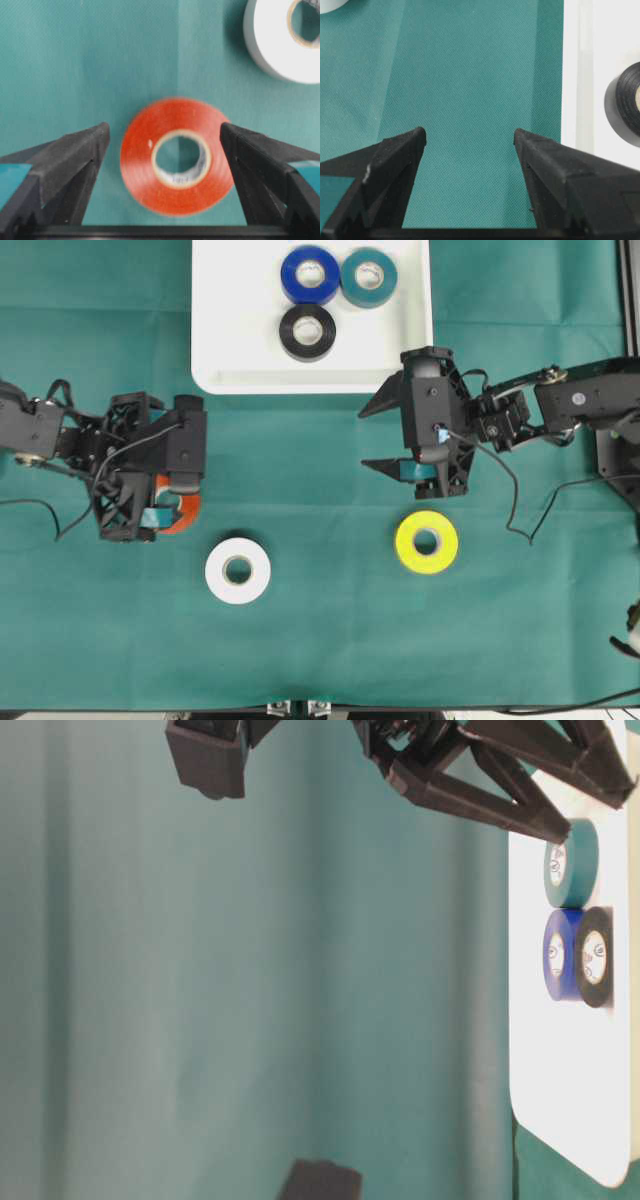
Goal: Put the tape alternately from left to right into the white case.
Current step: 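Lower the left gripper onto the red tape roll and close on its rim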
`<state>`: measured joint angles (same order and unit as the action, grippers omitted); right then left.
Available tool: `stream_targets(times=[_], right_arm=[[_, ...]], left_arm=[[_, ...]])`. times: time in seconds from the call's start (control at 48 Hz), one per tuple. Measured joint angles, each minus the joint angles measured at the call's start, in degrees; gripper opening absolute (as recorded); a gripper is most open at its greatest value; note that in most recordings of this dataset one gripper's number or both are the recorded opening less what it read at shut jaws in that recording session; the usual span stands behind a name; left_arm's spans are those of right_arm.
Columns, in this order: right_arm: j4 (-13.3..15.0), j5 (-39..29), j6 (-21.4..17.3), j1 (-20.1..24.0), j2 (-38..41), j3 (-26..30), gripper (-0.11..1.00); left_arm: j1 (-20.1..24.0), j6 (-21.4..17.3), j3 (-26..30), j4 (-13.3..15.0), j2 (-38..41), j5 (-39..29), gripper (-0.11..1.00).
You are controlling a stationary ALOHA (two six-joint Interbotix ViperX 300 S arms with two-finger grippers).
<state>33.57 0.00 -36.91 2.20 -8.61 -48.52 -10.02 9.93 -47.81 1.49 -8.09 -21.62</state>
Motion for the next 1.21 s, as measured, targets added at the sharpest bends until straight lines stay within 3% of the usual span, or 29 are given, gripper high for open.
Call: stream_targets(times=[0.208,0.959,1.084,1.209], right_arm=[[0.1,0.0,0.0,0.0,0.0,0.0,0.78],[0.1,1.4,0.1,0.0,0.7,0.0,0.78],[0.1,1.4,0.1,0.0,0.7,0.1,0.78],[0.0,1.4,0.0,0.1,0.7,0.1,0.78]], left_arm=[[-0.1,0.2,-2.3,0.0,-0.3,0.0,0.65],[1.6,-0.2,-2.3,-0.1,6.0,2.7,0.64],[1.6,-0.2,-2.3,-0.1,6.1,2.7,0.53],[1.7,-0.4,-2.3,-0.3,6.0,2.8,0.19]])
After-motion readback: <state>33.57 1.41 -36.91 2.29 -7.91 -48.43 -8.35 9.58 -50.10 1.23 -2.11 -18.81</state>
